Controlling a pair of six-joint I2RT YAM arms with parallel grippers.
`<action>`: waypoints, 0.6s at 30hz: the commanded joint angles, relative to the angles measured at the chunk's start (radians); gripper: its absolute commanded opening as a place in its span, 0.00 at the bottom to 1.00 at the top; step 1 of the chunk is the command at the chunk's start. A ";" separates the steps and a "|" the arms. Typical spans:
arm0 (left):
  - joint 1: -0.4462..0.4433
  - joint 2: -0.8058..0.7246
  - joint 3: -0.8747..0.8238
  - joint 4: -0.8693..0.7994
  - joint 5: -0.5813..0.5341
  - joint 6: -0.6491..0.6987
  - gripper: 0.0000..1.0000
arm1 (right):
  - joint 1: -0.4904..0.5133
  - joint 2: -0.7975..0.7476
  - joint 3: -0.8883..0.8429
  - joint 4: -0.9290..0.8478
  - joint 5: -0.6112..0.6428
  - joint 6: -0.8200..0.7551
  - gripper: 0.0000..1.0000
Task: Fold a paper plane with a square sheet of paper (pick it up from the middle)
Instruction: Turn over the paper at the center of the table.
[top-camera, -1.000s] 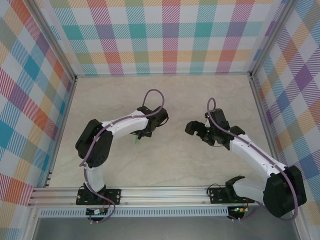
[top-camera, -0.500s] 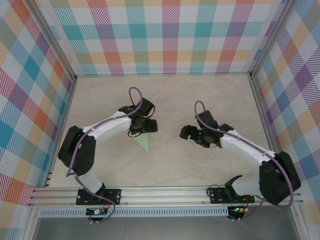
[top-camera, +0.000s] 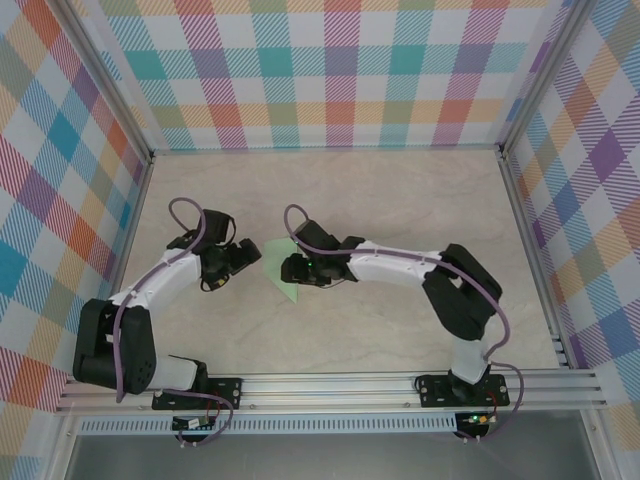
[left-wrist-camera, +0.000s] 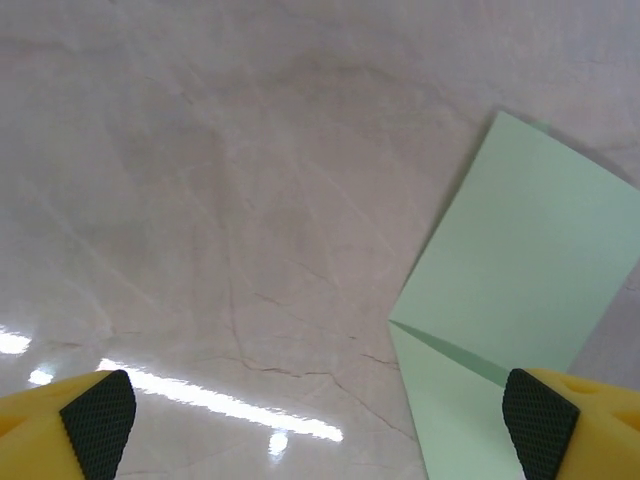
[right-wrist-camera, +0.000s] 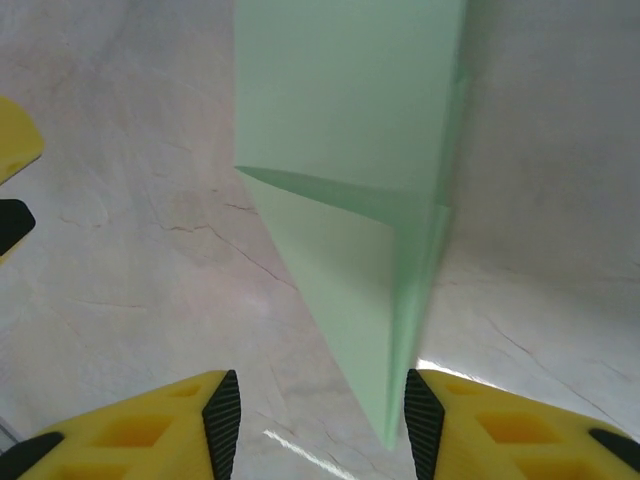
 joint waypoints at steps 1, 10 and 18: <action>0.042 -0.042 -0.022 0.029 0.032 -0.019 0.99 | 0.010 0.094 0.087 0.012 -0.064 0.000 0.48; 0.060 -0.025 -0.040 0.053 0.084 -0.022 1.00 | 0.008 0.195 0.171 -0.105 -0.015 -0.064 0.47; 0.060 -0.015 -0.044 0.070 0.117 -0.016 1.00 | -0.010 0.141 0.075 -0.266 -0.021 -0.389 0.47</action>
